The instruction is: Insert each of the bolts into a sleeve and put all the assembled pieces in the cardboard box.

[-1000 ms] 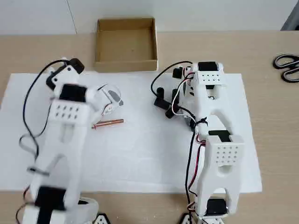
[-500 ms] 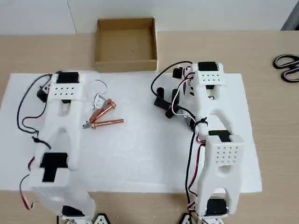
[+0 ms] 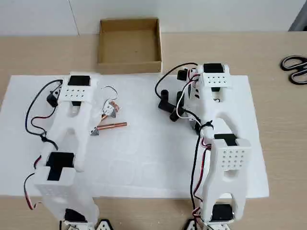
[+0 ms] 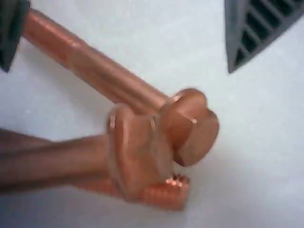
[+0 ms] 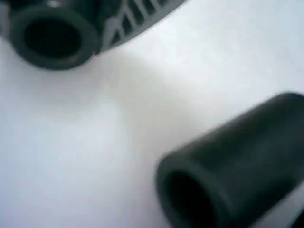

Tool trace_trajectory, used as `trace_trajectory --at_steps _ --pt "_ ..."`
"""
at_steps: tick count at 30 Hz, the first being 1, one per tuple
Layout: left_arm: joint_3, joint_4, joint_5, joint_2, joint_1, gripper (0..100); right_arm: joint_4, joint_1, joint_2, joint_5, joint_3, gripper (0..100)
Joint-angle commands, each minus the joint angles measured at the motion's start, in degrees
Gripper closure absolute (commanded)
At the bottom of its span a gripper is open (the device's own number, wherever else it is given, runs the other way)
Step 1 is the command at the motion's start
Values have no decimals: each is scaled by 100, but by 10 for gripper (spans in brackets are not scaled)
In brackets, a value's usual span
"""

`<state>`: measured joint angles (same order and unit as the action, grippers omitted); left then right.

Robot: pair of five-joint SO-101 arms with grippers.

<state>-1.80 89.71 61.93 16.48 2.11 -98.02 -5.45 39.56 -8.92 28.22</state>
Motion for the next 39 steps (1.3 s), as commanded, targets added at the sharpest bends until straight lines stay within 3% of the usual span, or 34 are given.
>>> trace_trajectory --at_steps 1,27,39 --pt "198 -18 26 -35 0 731 -127 -4 -470 35 9 995" --pt "189 -149 334 703 -18 734 -127 -4 -470 35 9 995" --pt "321 -141 316 712 -26 965 -127 -4 -470 35 9 995"
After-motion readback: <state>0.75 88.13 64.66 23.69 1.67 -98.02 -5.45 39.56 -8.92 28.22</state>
